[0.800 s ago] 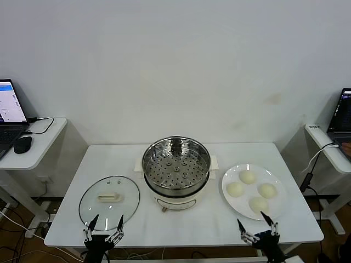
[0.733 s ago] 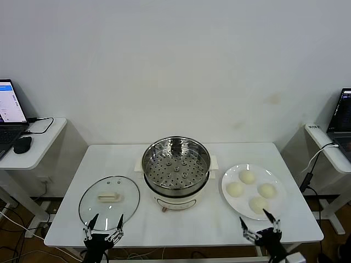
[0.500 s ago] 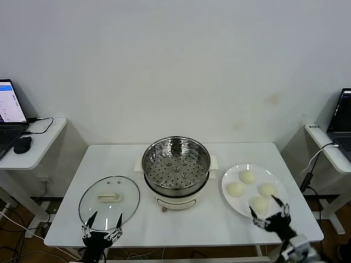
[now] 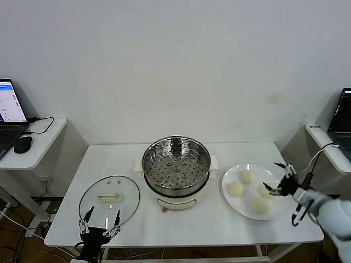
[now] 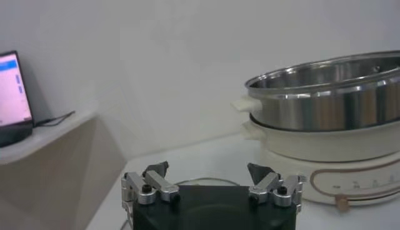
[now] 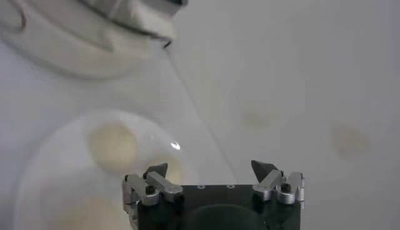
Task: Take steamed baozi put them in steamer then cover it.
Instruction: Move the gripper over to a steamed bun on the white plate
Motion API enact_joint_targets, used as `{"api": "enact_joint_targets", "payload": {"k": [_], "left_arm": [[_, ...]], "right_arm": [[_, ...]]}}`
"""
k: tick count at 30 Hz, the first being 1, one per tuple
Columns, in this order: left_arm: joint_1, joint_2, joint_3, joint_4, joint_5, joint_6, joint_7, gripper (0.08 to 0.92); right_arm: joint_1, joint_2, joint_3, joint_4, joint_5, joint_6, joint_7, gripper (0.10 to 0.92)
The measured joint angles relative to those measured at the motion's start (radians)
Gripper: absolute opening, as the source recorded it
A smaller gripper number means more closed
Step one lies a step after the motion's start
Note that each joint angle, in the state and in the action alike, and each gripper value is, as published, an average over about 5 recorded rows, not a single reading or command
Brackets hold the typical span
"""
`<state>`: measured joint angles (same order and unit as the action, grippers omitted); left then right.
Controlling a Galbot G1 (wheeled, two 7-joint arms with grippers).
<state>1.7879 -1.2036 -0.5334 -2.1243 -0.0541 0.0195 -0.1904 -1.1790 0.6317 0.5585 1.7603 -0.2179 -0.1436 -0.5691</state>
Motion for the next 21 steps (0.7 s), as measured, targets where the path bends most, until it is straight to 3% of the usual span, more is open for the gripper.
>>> {"api": "enact_joint_targets", "payload": {"k": [11,21], "left_arm": [[0.009,-0.002,-0.017,-0.019,0.032,0.004,-0.021,0.823],[0.004,0.005,-0.035,-0.023,0.039,0.007,-0.043,0.823]], "right_arm": [[0.457,-0.106,-0.420,-0.219,-0.035,0.042,-0.255,0.823],[0.840,-0.056,-0.821,-0.422,-0.019,0.087,-0.409,0.823]]}}
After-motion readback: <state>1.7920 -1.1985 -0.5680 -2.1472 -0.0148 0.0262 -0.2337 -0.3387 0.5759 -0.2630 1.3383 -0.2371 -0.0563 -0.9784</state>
